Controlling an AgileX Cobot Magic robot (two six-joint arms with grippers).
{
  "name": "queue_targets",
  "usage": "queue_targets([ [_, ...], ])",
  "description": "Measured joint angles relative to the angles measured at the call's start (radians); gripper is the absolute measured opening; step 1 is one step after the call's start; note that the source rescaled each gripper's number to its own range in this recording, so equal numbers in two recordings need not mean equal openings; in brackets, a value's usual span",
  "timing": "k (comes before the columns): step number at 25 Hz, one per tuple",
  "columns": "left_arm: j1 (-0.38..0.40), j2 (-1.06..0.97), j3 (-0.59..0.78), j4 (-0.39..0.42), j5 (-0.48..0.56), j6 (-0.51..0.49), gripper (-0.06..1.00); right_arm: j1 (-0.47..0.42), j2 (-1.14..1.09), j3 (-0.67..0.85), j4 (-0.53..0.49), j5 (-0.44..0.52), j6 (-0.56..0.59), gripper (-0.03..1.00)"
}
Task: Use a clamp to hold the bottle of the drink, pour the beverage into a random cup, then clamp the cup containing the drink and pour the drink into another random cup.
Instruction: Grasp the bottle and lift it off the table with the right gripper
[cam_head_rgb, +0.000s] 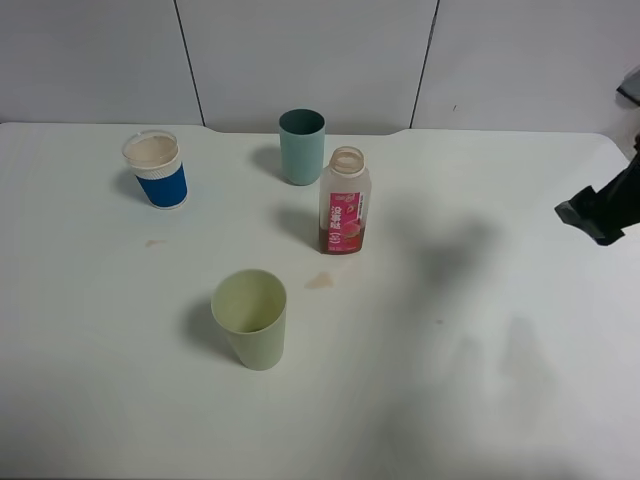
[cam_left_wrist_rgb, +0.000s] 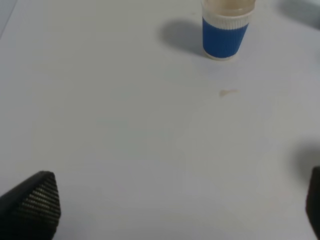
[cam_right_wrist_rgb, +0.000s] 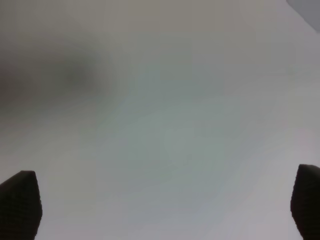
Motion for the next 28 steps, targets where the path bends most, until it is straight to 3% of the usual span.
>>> queue_targets([
  [6,0.0,0.0,0.0,0.0,0.0,0.0,1.0,0.0,0.076,0.0,0.0,-0.11,-0.077,1.0],
  [15,0.0,0.0,0.0,0.0,0.0,0.0,1.0,0.047,0.235,0.0,-0.045,-0.332,-0.079,1.0],
  [28,0.0,0.0,0.0,0.0,0.0,0.0,1.0,0.137,0.436,-0.001,-0.088,-0.502,-0.079,1.0],
])
